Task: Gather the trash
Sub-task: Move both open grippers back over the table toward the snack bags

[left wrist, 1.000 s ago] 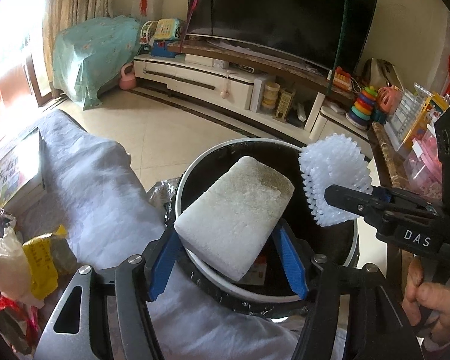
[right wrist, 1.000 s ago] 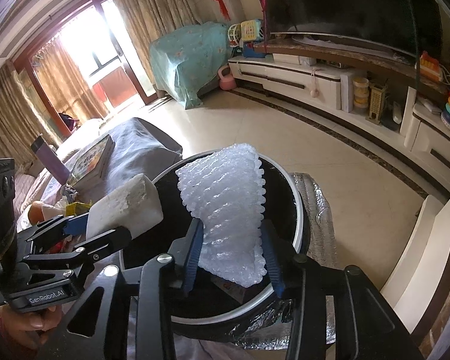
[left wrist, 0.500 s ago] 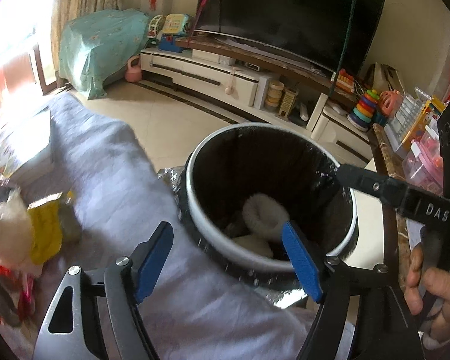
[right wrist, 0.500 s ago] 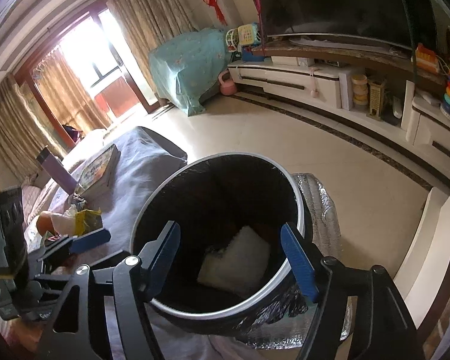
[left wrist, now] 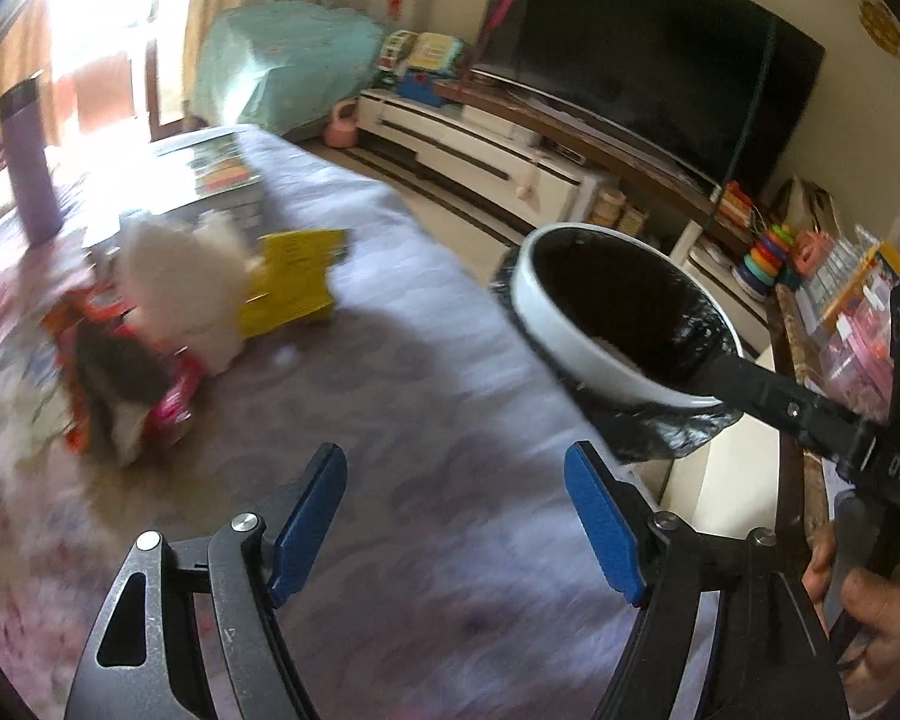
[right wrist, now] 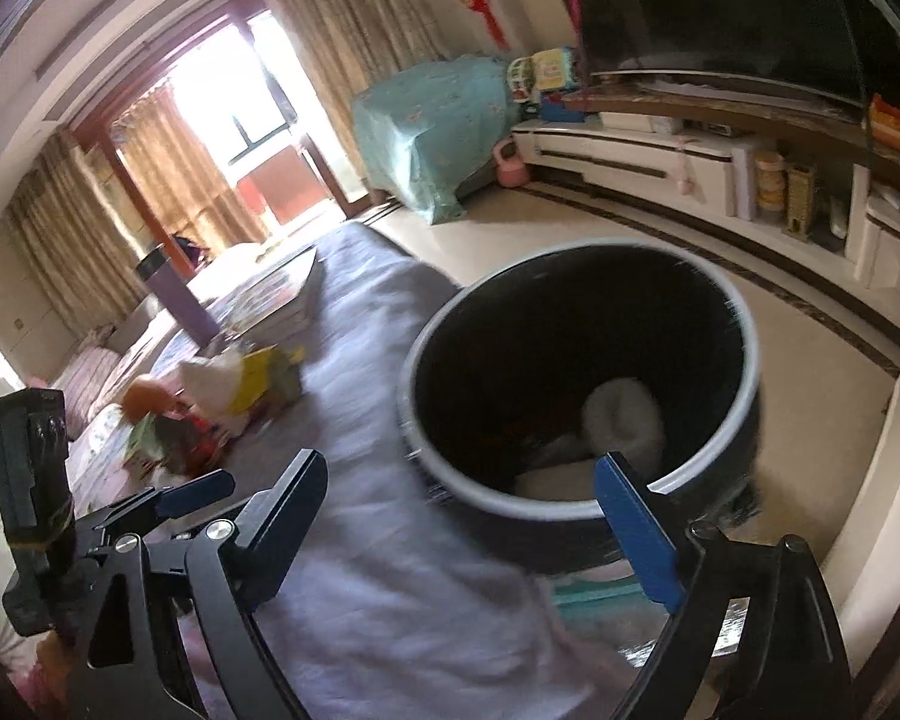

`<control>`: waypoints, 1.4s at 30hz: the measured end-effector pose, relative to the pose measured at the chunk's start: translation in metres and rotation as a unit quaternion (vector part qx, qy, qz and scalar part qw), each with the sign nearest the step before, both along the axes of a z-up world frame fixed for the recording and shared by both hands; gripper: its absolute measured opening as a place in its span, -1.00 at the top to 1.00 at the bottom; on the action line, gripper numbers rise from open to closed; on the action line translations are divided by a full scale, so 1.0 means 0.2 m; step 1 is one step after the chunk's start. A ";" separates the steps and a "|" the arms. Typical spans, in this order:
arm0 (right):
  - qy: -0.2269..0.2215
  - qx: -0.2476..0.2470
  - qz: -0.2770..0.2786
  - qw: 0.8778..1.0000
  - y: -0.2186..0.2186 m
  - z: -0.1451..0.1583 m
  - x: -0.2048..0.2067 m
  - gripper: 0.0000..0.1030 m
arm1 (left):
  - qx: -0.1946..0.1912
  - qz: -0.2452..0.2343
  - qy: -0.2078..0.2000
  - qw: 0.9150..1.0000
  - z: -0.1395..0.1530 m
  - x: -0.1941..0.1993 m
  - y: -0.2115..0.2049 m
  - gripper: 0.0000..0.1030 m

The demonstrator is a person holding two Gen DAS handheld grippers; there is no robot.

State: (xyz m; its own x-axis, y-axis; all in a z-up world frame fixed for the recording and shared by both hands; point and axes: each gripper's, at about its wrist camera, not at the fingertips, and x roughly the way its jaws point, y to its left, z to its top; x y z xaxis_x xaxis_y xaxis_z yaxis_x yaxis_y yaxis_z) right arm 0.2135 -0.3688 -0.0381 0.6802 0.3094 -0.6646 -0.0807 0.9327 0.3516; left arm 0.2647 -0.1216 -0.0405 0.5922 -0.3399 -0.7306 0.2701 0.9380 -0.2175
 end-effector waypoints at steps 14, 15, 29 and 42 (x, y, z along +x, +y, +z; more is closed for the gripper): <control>0.004 -0.004 0.059 0.998 0.37 -0.05 -0.04 -0.78 | -0.023 0.075 0.008 0.997 0.00 -0.29 0.39 -0.45; 0.008 -0.004 0.063 0.998 0.40 -0.06 -0.03 -0.78 | -0.024 0.079 0.008 0.997 0.00 -0.30 0.41 -0.45; 0.018 -0.009 0.094 0.995 0.61 -0.13 0.06 -0.78 | -0.032 0.132 0.013 0.991 0.03 -0.27 0.54 -0.47; 0.021 -0.001 0.092 0.995 0.64 -0.12 0.23 -0.78 | -0.027 0.143 0.004 0.989 0.03 -0.13 0.57 -0.47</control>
State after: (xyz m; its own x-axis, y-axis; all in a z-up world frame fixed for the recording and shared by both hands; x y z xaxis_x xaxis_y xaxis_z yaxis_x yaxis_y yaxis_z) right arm 0.2588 -0.2401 -0.0621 0.5835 0.4259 -0.6915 -0.2365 0.9037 0.3570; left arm 0.2396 -0.0077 -0.0352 0.6645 -0.1972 -0.7208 -0.0065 0.9630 -0.2695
